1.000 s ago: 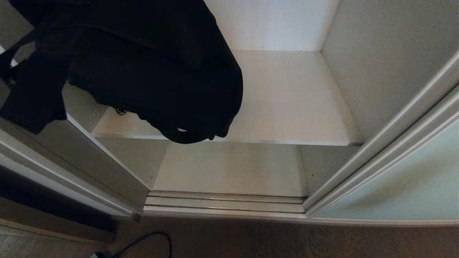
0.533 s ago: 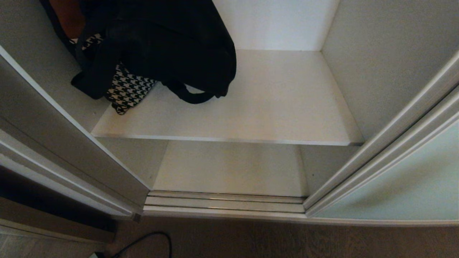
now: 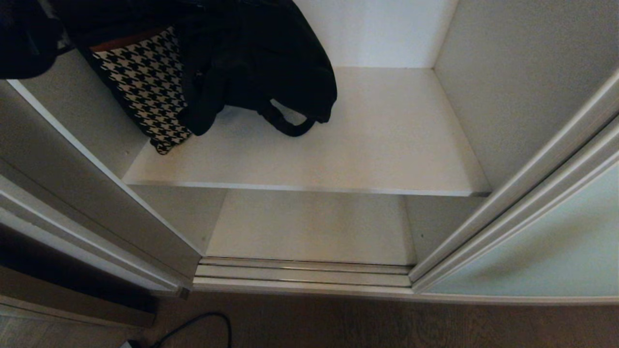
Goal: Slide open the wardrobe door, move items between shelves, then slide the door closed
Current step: Place the bag on the higher shelf
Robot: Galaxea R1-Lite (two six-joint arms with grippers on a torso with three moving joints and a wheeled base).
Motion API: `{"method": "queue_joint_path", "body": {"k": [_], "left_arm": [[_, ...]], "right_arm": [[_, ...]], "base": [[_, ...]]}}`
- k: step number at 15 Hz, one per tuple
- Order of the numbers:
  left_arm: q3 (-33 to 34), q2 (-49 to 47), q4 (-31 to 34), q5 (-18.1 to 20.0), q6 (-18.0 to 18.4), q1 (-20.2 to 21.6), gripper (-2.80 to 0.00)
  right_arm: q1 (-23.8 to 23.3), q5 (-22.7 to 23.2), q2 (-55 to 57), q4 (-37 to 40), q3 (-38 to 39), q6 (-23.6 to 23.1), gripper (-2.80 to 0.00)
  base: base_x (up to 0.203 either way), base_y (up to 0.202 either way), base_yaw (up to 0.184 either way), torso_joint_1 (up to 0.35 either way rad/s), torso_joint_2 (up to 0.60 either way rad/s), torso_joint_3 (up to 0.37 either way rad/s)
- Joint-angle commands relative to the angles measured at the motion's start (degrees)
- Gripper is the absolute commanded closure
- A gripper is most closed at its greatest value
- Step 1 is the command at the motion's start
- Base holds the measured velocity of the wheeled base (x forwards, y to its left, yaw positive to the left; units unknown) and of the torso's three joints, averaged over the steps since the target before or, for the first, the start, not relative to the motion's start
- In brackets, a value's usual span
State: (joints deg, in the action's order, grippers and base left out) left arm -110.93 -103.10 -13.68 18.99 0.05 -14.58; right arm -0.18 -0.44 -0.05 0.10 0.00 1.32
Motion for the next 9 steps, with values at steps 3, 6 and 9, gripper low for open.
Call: {"method": "queue_joint_path", "body": {"k": [3, 6, 9], "left_arm": [[-0.07, -6.82, -7.49, -1.85, -0.74, -0.65, 0.0], [-0.24, -9.0, -9.59, -2.72, -1.13, -0.97, 0.0], [-0.29, -10.46, -9.89, -5.36, -2.83, -0.98, -2.8]], "right_arm": [[0.01, 0.0, -0.04, -0.01, 0.0, 0.0, 0.0], [0.01, 0.0, -0.04, -0.01, 0.09, 0.0, 0.0], [0.01, 0.0, -0.04, -0.01, 0.08, 0.0, 0.0]], "base": [[0.0, 0.0, 0.0, 0.0, 0.0, 0.0], [0.0, 0.0, 0.0, 0.0, 0.0, 0.0], [0.0, 0.0, 0.0, 0.0, 0.0, 0.0]]}}
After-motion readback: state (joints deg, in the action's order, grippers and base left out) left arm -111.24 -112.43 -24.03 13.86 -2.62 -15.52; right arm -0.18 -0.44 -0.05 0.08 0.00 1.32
